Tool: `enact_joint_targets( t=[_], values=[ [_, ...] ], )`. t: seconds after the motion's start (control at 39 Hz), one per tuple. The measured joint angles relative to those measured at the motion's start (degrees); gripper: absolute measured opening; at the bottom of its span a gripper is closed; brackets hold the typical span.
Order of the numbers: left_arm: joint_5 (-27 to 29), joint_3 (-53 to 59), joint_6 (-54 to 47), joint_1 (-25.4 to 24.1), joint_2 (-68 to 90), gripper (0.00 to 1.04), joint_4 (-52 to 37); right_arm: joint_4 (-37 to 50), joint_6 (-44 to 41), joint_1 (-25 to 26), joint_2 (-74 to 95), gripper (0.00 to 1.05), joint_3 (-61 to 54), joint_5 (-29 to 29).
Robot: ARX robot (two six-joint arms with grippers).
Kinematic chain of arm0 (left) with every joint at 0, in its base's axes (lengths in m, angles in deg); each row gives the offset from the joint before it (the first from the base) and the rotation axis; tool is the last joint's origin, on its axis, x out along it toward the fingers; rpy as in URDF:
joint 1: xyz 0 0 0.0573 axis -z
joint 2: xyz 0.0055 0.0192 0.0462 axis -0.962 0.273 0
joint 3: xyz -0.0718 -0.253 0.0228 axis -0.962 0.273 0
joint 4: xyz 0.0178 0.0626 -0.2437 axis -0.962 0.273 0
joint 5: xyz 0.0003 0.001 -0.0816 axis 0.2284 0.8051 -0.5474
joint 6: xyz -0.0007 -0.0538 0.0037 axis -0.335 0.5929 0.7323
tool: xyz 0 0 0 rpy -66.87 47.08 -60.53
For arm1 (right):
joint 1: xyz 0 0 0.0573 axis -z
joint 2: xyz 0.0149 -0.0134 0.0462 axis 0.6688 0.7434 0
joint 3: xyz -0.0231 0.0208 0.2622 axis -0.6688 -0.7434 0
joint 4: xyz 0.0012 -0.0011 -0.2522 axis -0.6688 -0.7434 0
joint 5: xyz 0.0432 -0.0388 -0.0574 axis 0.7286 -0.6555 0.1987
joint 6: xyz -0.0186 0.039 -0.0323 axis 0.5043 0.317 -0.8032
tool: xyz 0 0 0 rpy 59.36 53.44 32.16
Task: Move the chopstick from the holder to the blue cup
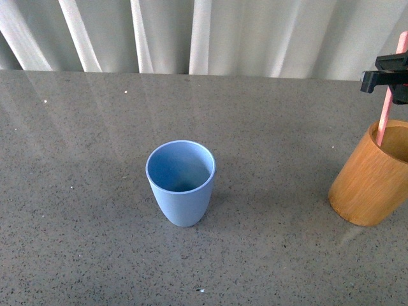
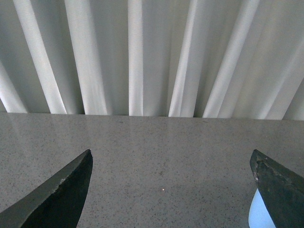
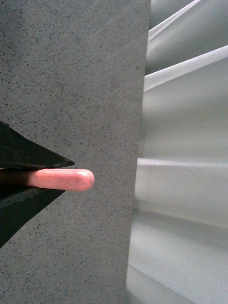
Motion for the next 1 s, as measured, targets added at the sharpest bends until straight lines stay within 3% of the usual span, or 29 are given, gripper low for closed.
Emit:
enact_joint_targets(
  t=[0.41, 0.72, 1.0],
  values=[
    [0.0, 0.0, 0.0, 0.0, 0.0, 0.98, 0.0, -1.7, -3.5, -4.7, -16.5, 0.02, 0.3, -0.7],
    [0.0, 0.0, 0.0, 0.0, 0.0, 0.98, 0.0, -8.4, -3.8, -17.5, -24.3, 0.02, 9.6, 0.3],
    [0.0, 0.0, 0.0, 0.0, 0.0, 0.98, 0.0, -5.9, -1.1, -24.0, -18.1, 0.02, 8.8, -1.7]
  ],
)
